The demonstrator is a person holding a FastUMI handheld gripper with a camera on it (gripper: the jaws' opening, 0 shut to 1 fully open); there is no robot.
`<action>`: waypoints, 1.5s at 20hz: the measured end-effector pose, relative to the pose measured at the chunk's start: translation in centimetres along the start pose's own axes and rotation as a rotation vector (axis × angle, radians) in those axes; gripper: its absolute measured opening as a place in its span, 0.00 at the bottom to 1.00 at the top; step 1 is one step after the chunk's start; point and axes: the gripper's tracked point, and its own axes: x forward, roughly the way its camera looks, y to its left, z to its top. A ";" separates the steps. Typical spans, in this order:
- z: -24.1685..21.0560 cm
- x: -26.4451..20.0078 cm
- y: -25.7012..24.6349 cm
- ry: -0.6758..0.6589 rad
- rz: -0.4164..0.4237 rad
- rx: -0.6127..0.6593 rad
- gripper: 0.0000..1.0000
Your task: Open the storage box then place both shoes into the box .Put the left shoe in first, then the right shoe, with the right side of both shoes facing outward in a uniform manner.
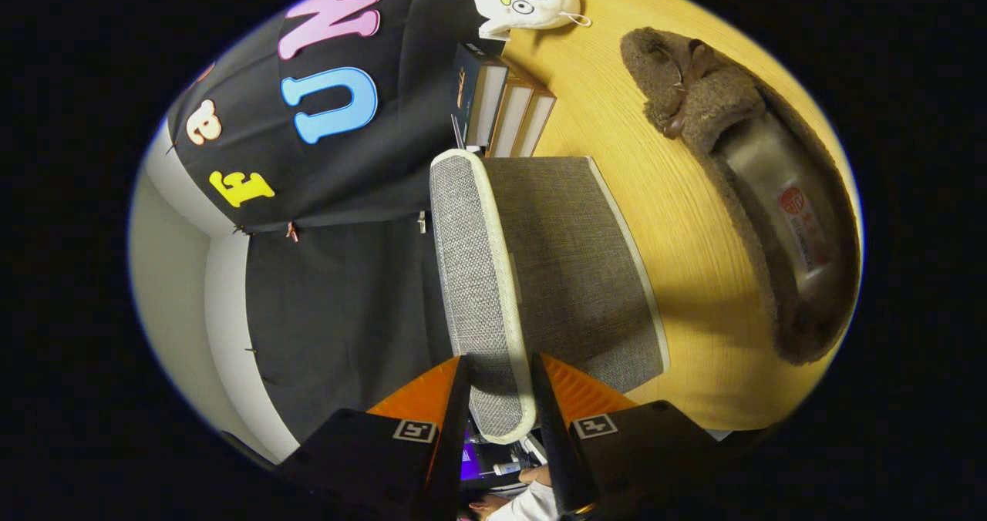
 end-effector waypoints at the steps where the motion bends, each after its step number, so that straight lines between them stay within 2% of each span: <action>1: 0.3 -0.3 0.3 -0.009 0.000 0.029 0.40; 3: 0.5 -0.2 0.5 -0.017 0.006 0.047 0.21; 4: 0.6 -0.4 0.8 -0.017 0.020 0.043 0.21; 8: -0.1 -0.6 2.6 -0.008 0.061 0.001 0.05; 14: -1.4 -1.4 7.6 0.020 0.112 -0.059 0.05; 18: -3.0 -0.7 13.2 0.038 0.149 -0.170 0.05; 24: -7.3 4.5 18.8 0.086 0.121 -0.337 0.05; 27: -10.1 8.2 20.9 0.122 0.110 -0.445 0.05; 30: -12.2 12.2 22.0 0.144 0.089 -0.502 0.05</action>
